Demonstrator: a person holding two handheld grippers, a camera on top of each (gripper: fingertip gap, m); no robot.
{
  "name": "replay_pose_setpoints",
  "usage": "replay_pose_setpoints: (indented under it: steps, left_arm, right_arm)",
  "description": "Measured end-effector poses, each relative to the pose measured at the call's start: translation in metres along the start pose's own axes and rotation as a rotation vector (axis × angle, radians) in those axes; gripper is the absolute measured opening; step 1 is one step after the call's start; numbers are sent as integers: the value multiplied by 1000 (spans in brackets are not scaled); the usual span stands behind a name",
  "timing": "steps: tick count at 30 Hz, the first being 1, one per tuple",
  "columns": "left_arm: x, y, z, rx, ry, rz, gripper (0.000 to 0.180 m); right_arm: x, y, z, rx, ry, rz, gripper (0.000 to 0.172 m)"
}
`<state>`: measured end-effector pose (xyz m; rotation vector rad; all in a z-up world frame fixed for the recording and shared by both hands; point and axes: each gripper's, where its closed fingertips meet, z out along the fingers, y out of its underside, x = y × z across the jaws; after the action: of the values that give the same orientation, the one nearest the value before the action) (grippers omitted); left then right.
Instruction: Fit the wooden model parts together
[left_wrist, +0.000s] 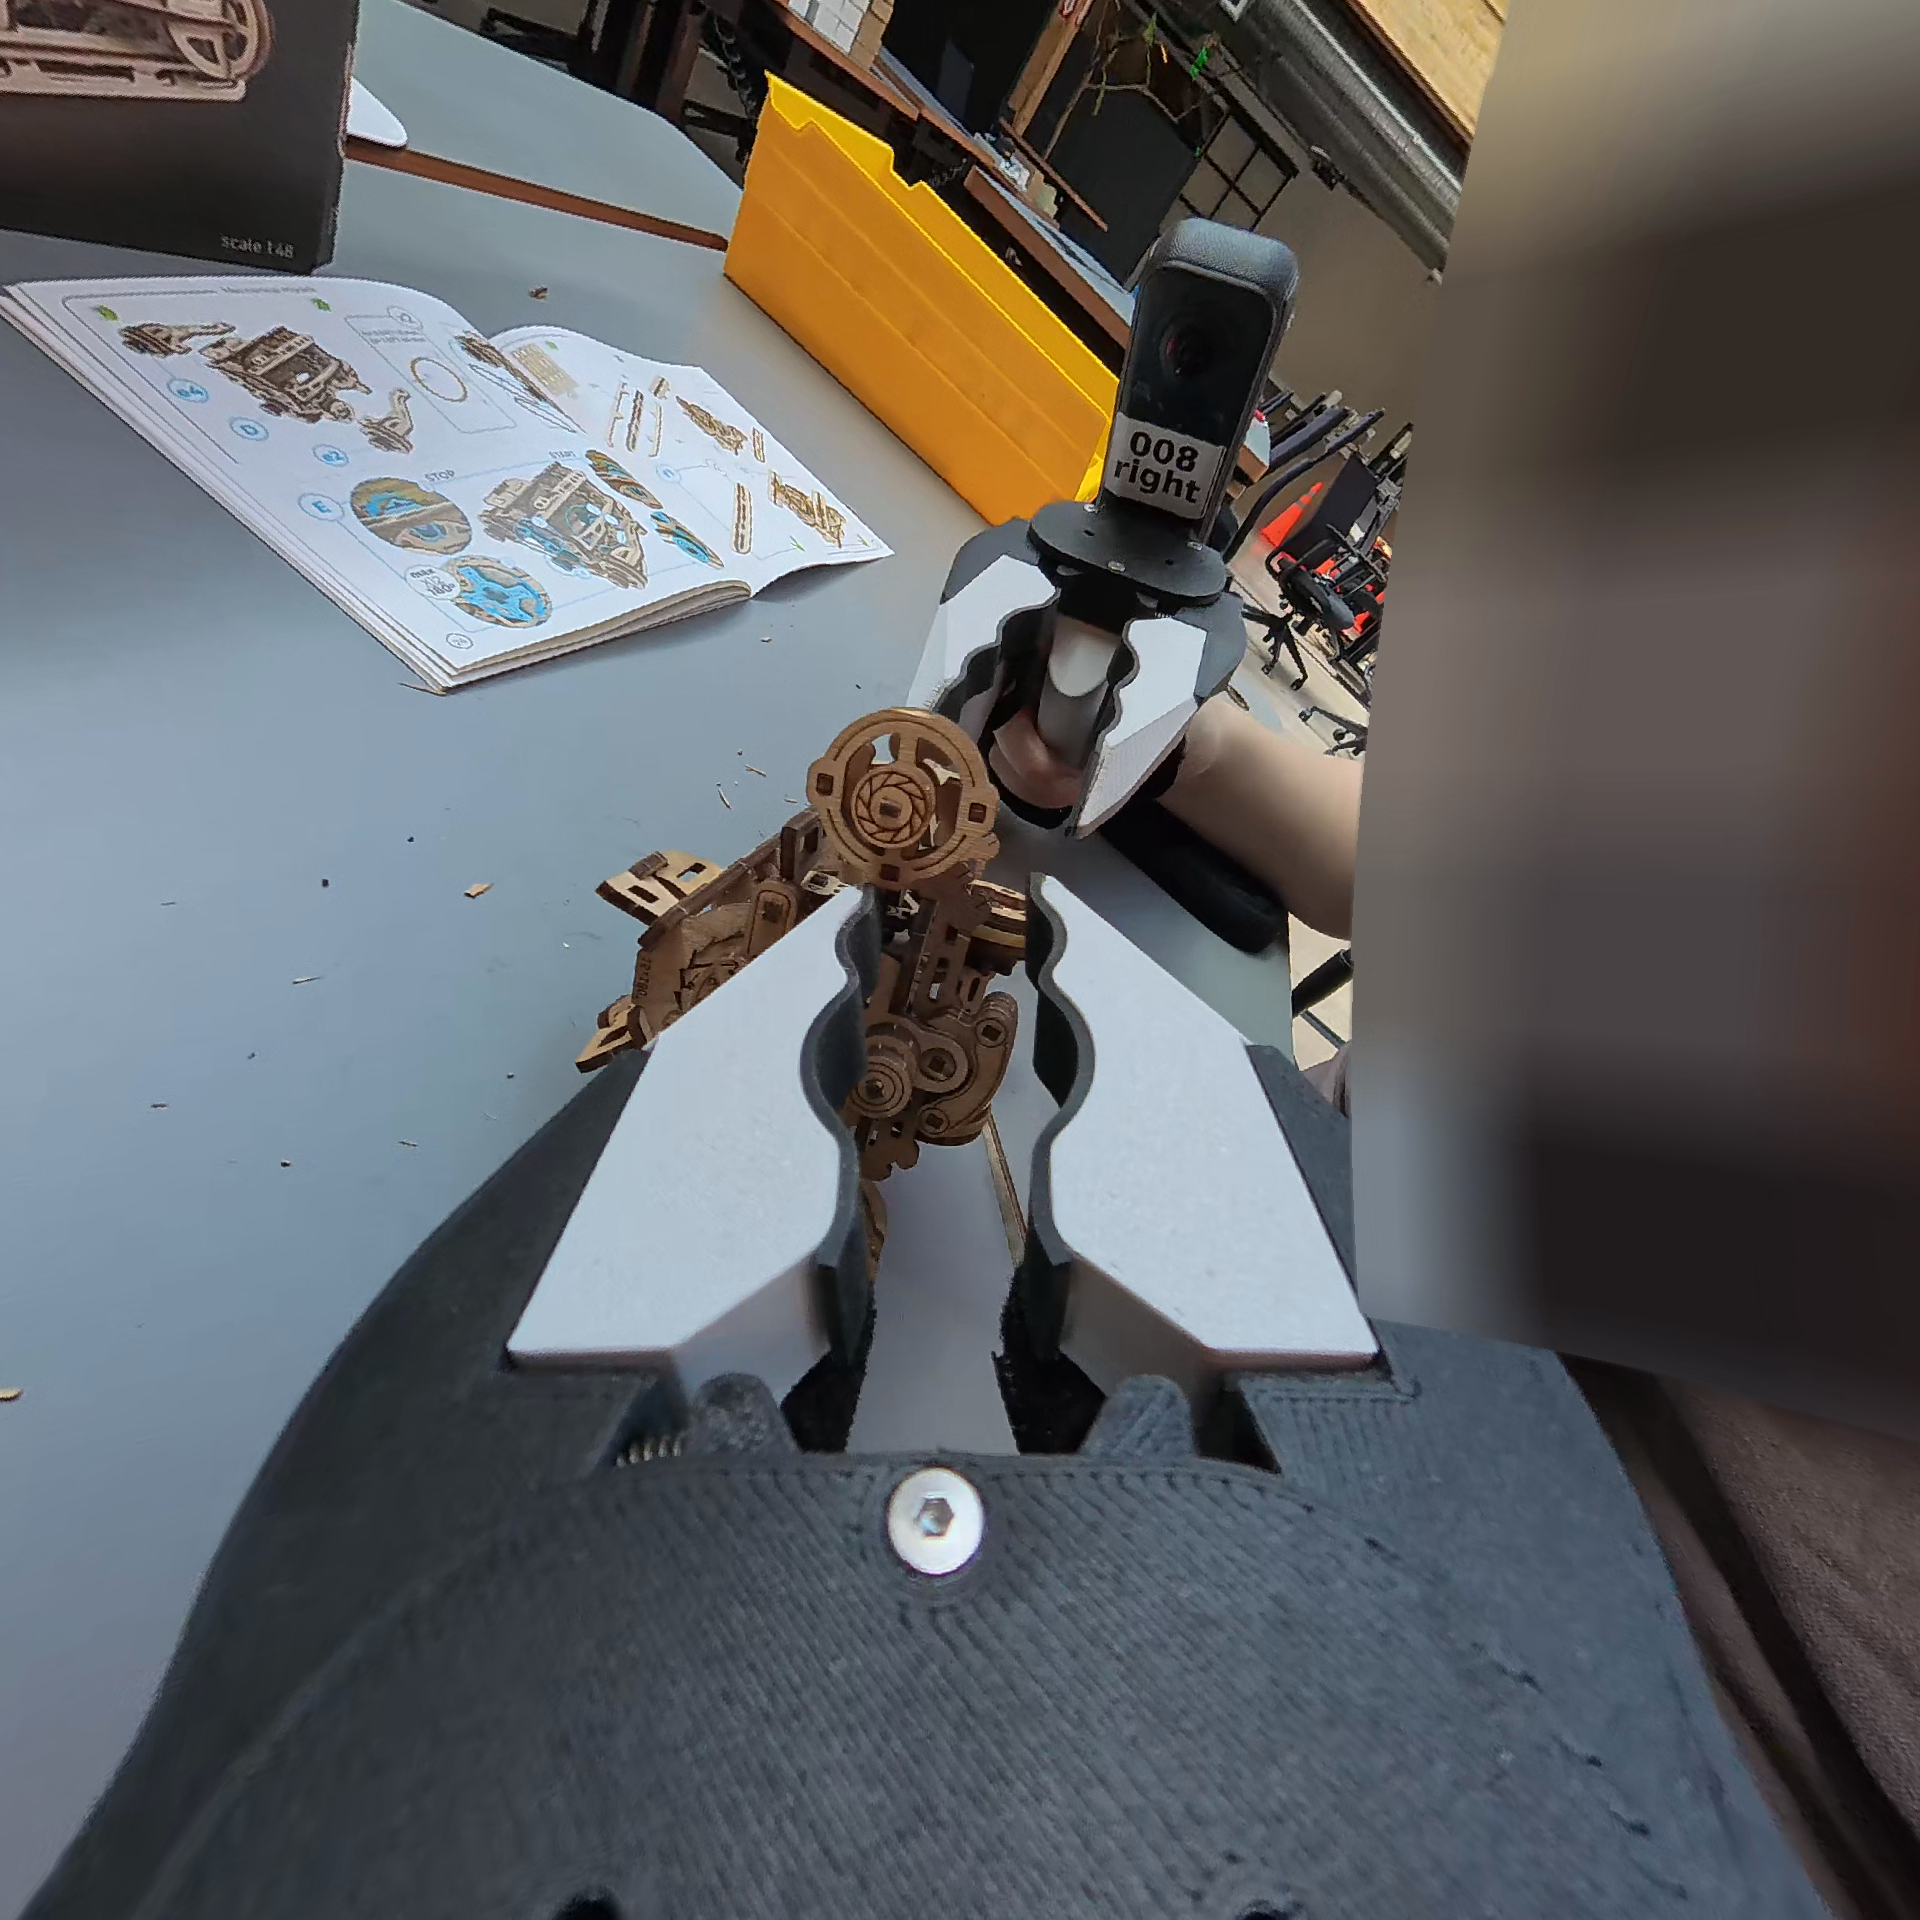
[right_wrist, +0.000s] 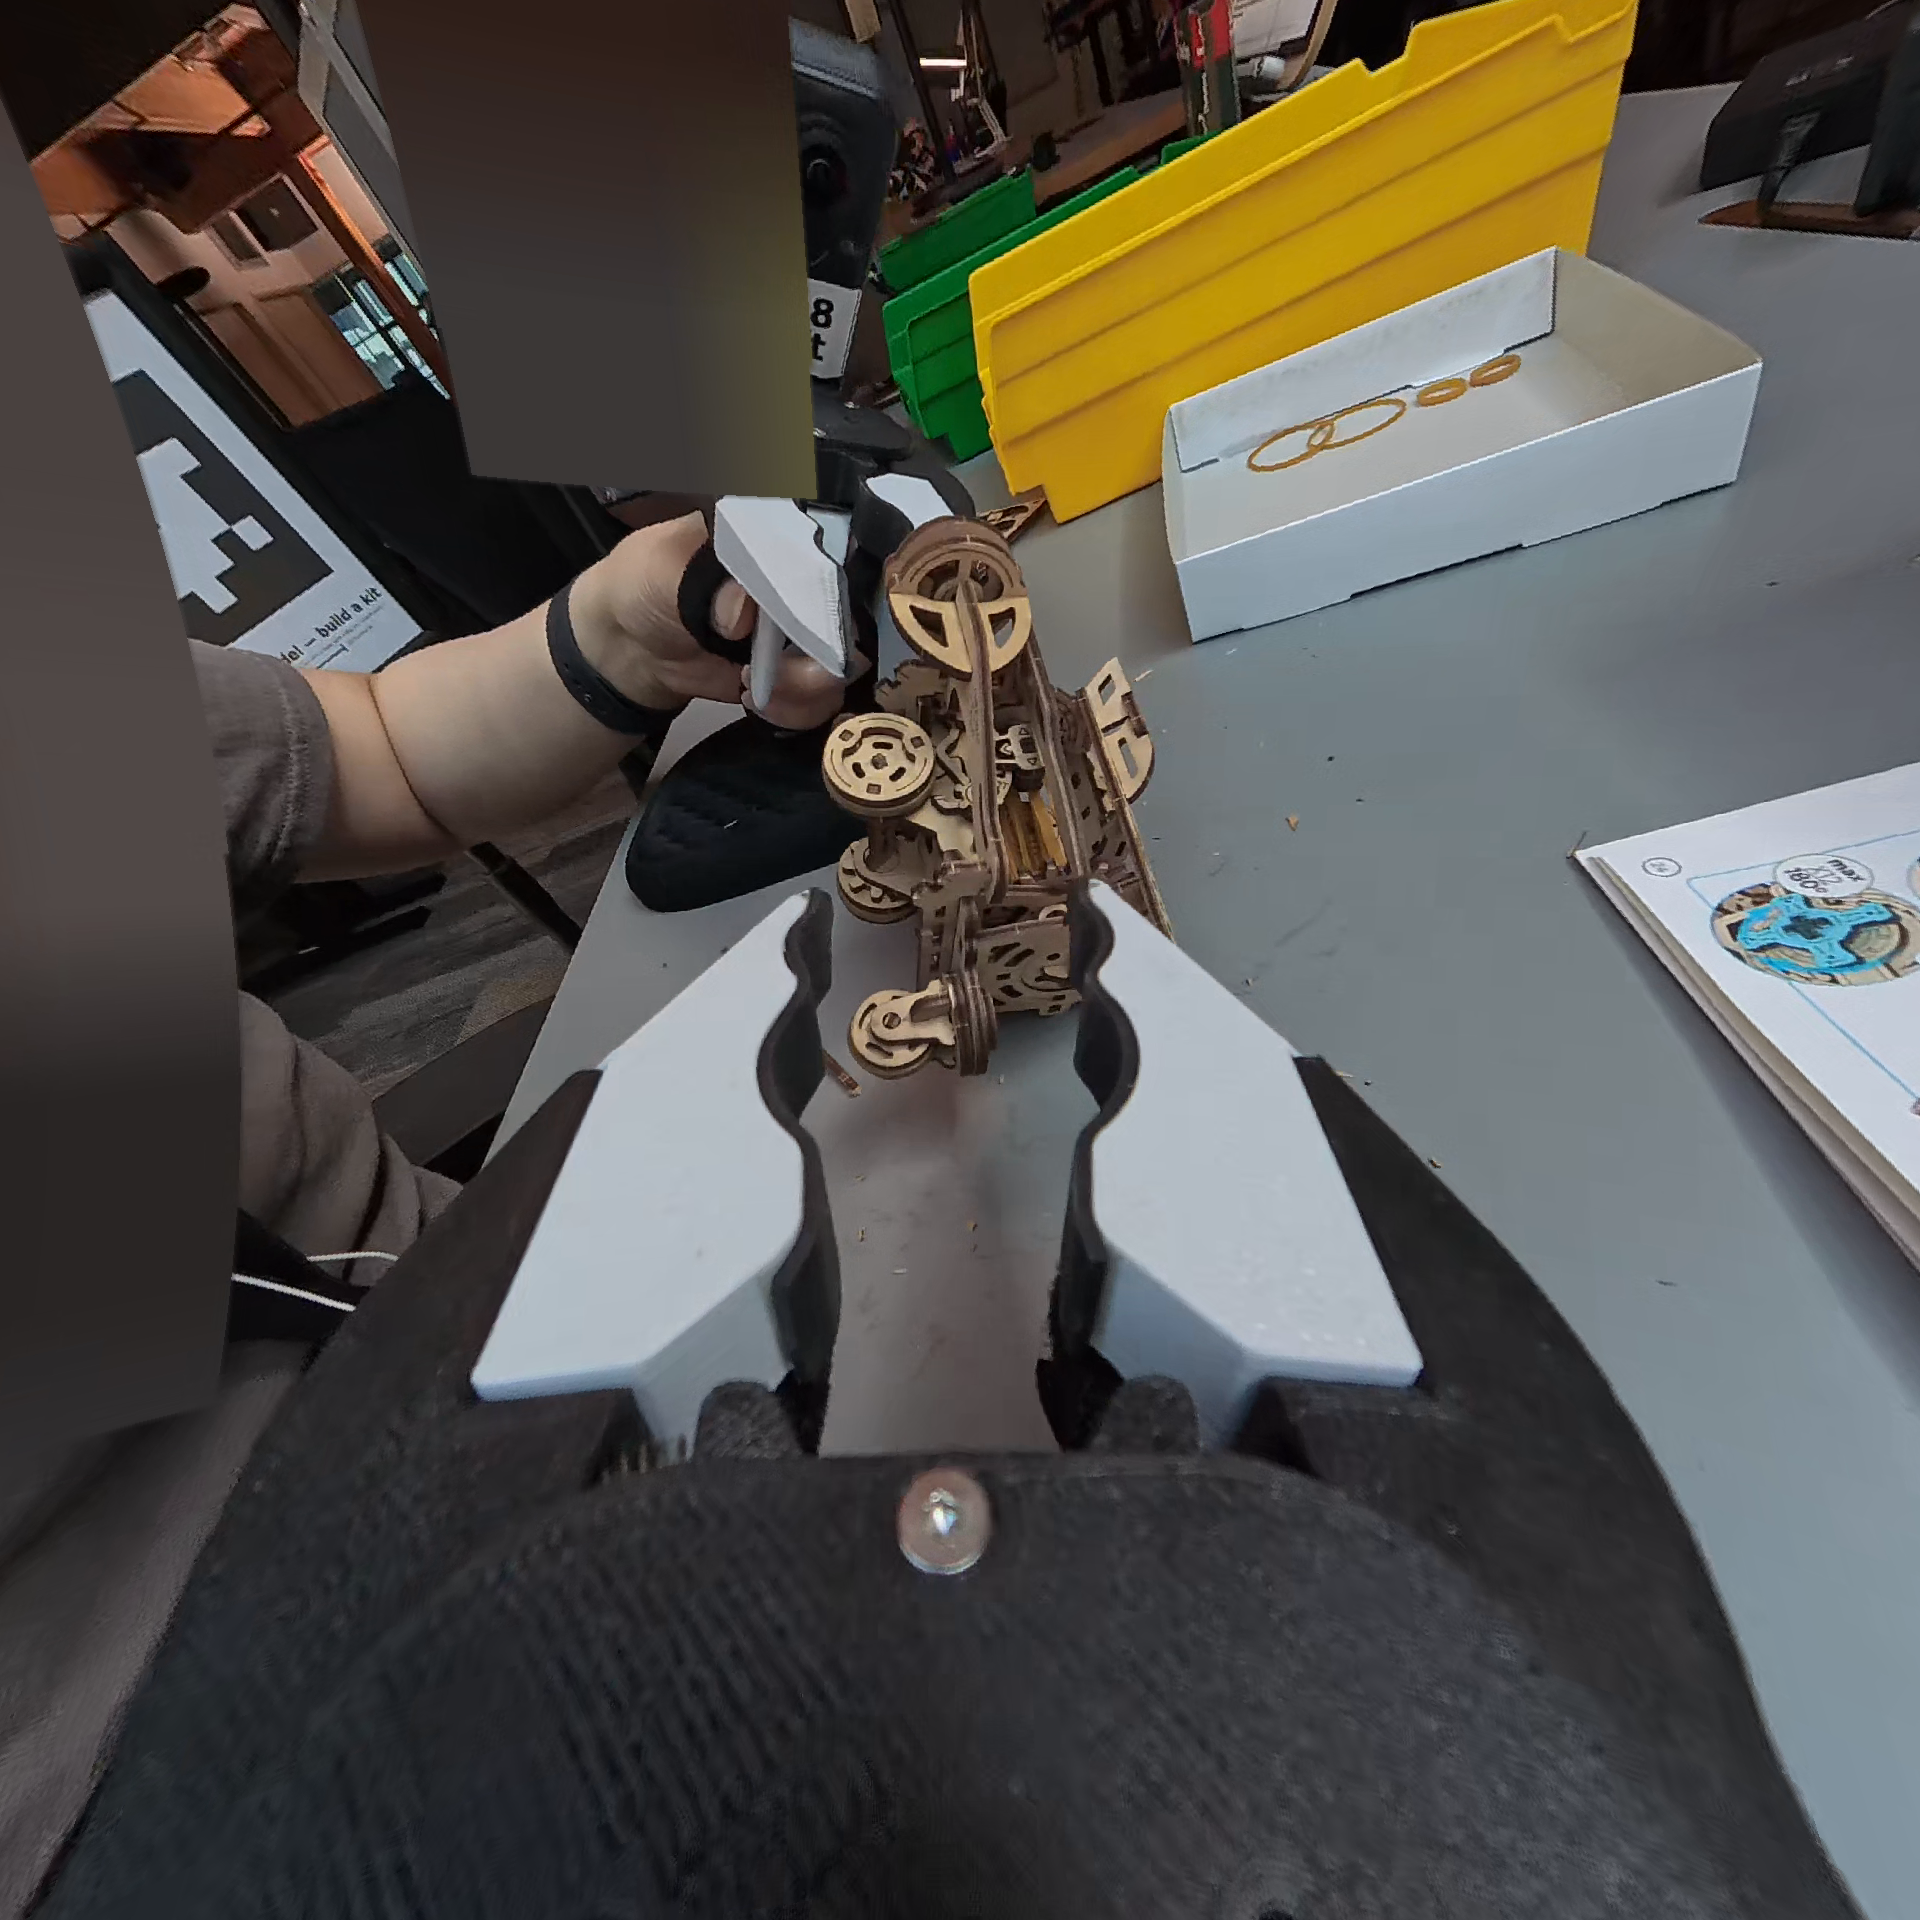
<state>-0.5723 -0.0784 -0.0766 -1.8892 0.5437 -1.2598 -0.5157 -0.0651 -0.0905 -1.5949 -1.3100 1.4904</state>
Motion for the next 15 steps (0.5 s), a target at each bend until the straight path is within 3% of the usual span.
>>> replay_pose_setpoints:
  steps: [15]
  left_arm:
    - [21,11,4,-9,-90,263,20]
  right_arm:
    - [-10,12,11,-125,60,-440,33]
